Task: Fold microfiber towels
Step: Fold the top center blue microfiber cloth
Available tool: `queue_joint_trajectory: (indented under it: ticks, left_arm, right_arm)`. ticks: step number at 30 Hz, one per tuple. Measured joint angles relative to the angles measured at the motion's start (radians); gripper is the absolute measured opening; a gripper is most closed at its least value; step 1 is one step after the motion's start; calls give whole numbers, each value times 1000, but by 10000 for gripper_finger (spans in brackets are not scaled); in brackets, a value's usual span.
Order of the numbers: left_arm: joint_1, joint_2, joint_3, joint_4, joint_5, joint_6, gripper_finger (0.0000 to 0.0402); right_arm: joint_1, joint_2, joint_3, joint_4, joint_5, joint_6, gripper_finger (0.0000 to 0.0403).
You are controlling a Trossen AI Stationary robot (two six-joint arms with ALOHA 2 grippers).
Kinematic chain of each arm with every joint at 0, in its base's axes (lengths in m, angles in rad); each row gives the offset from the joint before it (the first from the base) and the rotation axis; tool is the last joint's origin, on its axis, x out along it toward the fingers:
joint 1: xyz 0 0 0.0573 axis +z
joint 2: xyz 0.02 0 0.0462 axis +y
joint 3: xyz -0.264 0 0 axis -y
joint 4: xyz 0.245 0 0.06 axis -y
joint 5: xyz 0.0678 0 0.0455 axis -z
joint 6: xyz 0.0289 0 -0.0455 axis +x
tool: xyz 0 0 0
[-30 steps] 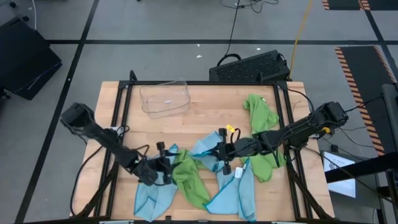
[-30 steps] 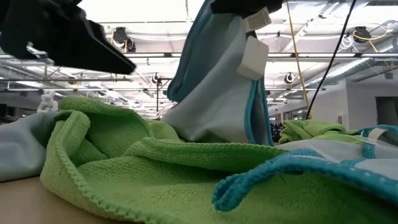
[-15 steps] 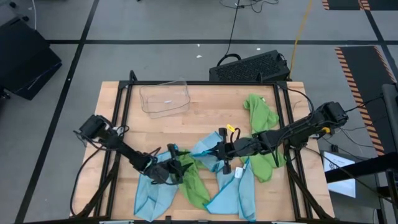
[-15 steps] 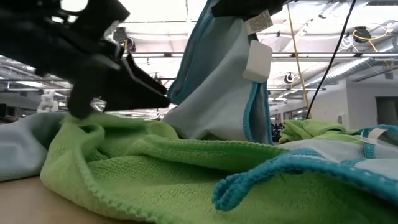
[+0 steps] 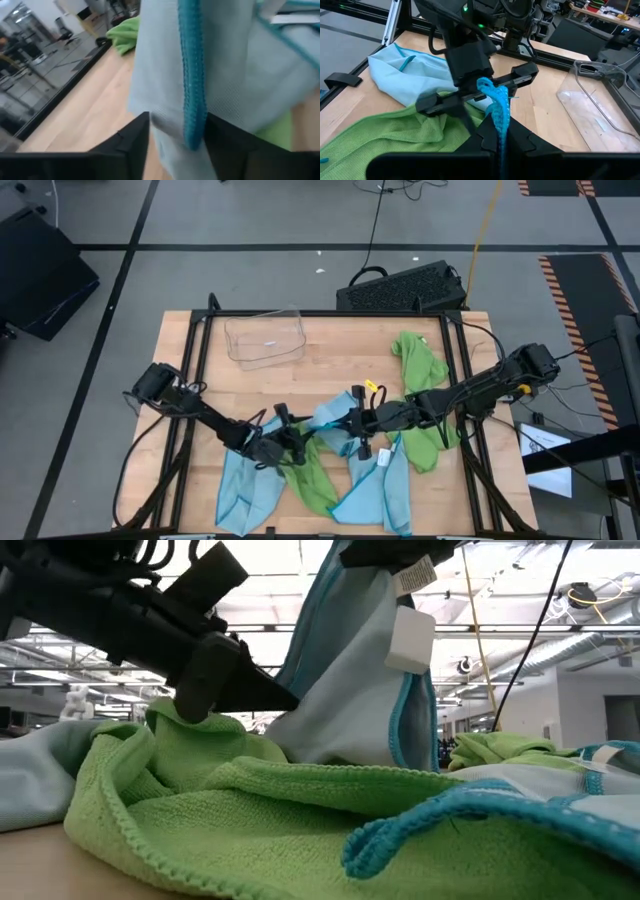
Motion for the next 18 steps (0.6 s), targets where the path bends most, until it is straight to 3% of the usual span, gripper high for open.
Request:
queue_joint_trajectory:
  ticks: [12,18]
  left_arm:
    - [-83,-1,0,-6,-132,54,15]
    - [-118,-85,0,-9,-166,139,8]
  right_arm:
    - [0,0,0,-11,0,6,2]
    - [-2,0,0,-22,7,-9,2]
